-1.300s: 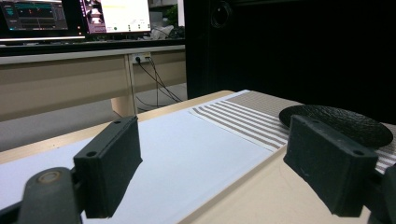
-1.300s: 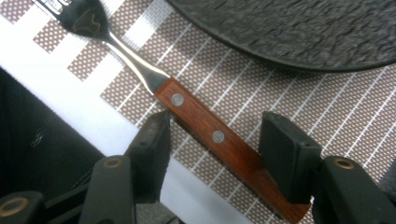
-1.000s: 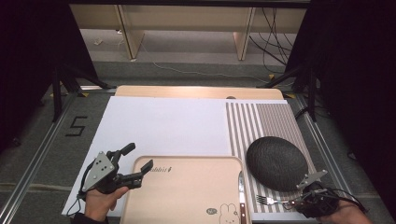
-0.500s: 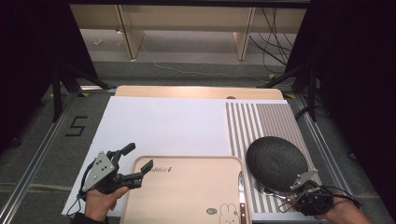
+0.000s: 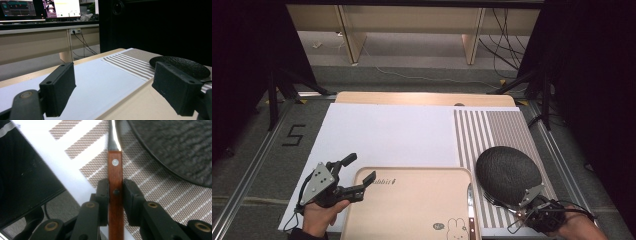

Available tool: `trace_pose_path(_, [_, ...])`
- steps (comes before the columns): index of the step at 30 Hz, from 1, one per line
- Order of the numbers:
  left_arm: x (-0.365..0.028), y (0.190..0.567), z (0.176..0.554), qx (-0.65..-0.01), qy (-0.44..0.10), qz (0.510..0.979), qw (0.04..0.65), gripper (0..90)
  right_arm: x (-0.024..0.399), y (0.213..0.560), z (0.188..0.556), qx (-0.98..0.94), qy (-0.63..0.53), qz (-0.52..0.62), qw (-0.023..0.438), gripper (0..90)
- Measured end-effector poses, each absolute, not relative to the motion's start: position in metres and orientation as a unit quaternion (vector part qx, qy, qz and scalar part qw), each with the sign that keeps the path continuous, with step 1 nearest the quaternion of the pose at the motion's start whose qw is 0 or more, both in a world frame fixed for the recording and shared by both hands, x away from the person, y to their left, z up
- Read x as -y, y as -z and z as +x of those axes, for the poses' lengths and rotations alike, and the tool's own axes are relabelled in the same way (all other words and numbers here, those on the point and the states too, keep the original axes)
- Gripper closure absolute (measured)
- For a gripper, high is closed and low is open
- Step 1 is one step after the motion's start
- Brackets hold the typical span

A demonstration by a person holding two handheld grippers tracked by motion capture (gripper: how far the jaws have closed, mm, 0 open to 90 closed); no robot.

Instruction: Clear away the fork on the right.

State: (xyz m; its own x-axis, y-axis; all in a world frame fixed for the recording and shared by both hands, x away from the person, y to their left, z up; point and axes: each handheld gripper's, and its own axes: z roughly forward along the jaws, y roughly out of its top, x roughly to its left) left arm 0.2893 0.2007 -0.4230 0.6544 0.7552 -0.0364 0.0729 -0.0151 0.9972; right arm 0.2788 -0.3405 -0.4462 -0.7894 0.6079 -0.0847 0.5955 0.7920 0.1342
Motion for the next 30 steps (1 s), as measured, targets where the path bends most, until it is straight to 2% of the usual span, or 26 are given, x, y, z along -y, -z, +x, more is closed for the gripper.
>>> trace_pose_path(18, [-0.201,0.423,0.289,-0.315,-0.273,0.658,0.627,17.4,0.326,0.439,0.272,-0.949,-0.06,0.297,0.081,77.1])
trace_pose_path(30, [-0.201,0.423,0.289,-0.314,-0.273,0.658,0.627,17.4,0.313,0.424,0.269,-0.944,-0.122,0.294,0.086,77.0])
